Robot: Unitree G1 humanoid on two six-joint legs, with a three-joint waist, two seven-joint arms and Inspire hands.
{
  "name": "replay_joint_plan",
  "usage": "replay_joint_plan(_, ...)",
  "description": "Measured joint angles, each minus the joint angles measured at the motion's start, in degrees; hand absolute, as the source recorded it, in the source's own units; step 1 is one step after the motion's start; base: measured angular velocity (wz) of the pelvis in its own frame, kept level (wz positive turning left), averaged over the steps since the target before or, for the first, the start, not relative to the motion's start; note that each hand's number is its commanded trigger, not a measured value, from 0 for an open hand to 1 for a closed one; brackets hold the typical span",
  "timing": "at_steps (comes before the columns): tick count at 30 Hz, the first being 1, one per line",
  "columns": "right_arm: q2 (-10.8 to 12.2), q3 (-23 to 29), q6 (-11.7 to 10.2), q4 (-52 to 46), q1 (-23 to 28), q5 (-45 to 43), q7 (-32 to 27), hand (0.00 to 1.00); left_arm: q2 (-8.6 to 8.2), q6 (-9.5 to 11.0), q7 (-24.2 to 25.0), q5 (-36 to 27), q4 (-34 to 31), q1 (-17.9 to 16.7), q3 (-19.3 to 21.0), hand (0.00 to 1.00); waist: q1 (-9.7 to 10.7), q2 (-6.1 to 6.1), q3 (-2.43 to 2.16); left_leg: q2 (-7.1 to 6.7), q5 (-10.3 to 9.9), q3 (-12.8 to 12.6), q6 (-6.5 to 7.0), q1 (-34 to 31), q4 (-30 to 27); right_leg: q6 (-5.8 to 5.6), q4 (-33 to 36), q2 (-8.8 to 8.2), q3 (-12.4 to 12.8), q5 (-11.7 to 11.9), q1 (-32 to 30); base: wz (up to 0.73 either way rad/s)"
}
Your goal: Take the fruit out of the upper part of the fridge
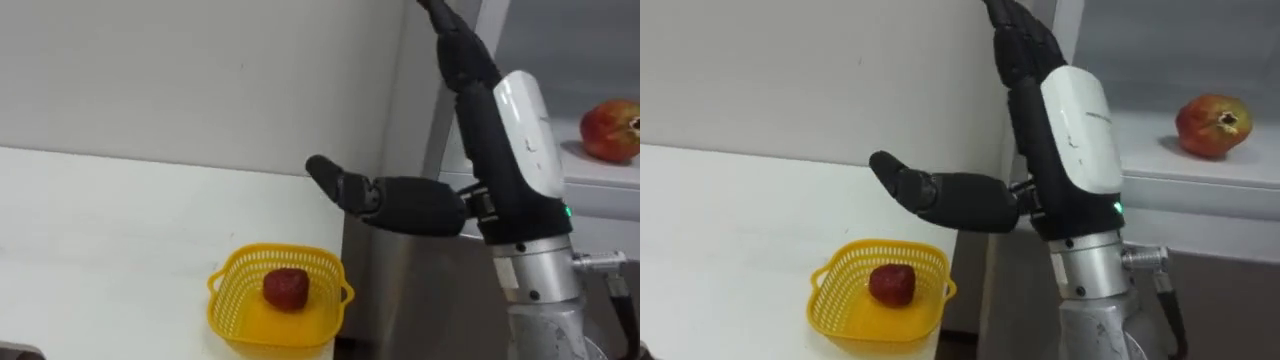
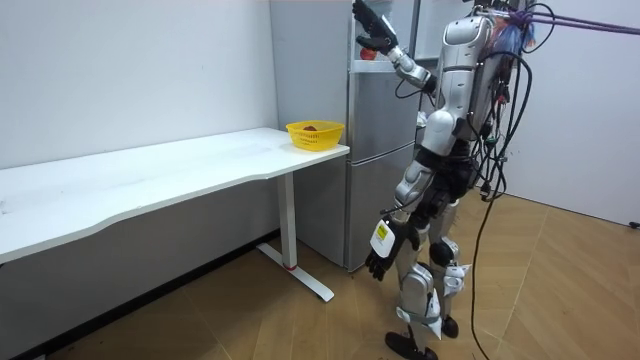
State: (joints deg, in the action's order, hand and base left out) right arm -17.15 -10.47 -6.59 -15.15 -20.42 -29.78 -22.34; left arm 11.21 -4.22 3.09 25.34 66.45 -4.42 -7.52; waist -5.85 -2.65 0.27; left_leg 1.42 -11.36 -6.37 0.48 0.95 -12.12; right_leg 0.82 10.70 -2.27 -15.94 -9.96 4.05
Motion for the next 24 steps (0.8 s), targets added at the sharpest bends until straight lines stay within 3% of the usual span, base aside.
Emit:
replay_joint_plan(3,0.0,2.0,-0.3,-0.8,0.9,0.0,-1.4,0.00,-0.06,0.0,0.0,0.1,0.0,-0.4,0.2,0.00,1.5,0.30,-0.19,-0.01,0.1,-0.7,0.01,0.5,0.3,-0.01,0.2,0.00,0.3,0.0,0.0,-0.08)
replay_joint_plan(11,-1.2,11.6,-1.6,-1.6,2.9,-0.9,-7.0,0.00,0.10,0.1,-0.1,0.1,0.0,-3.1,2.3,0.00,4.6,-0.82,-0.94,-0.08,0.3,-1.0,0.01,0.8,0.6,0.02,0.1,0.32,1.4,0.0,-0.1,-0.04)
replay_joint_plan(16,-2.3,16.2,-1.5,-1.3,3.9,-0.6,-8.4,0.00,0.38,0.2,0.2,-0.2,0.0,-3.6,2.9,0.00,6.1,-1.30,-0.72,-0.05,0.2,-1.1,0.00,0.8,0.5,0.02,0.1,0.30,1.2,0.0,-0.1,0.00)
replay_joint_plan(24,-3.1,19.2,-1.2,4.3,3.9,0.4,-12.5,0.00,0.64,0.0,0.3,0.0,0.2,-4.0,2.9,0.00,6.1,-2.36,-0.05,-0.14,0.2,-1.1,-0.01,1.9,0.4,0.00,-0.2,0.31,1.4,0.0,1.0,0.00)
